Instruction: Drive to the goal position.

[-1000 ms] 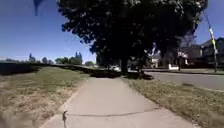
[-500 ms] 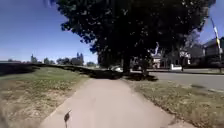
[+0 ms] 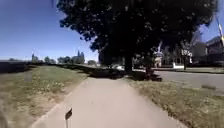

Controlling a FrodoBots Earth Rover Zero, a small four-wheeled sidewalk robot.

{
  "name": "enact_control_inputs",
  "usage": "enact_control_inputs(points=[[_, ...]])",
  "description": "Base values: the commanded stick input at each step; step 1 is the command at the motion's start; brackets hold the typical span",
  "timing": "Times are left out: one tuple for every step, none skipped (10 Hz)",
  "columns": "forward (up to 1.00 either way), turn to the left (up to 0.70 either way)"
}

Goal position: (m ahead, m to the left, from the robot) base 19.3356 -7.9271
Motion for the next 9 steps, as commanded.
enact_control_inputs(points=[[0.85, 0.0], [0.85, 0.0], [0.85, 0.0], [0.85, 0.0], [0.85, 0.0], [0.85, 0.0], [0.85, 0.0], [0.85, 0.0], [0.85, 0.0]])
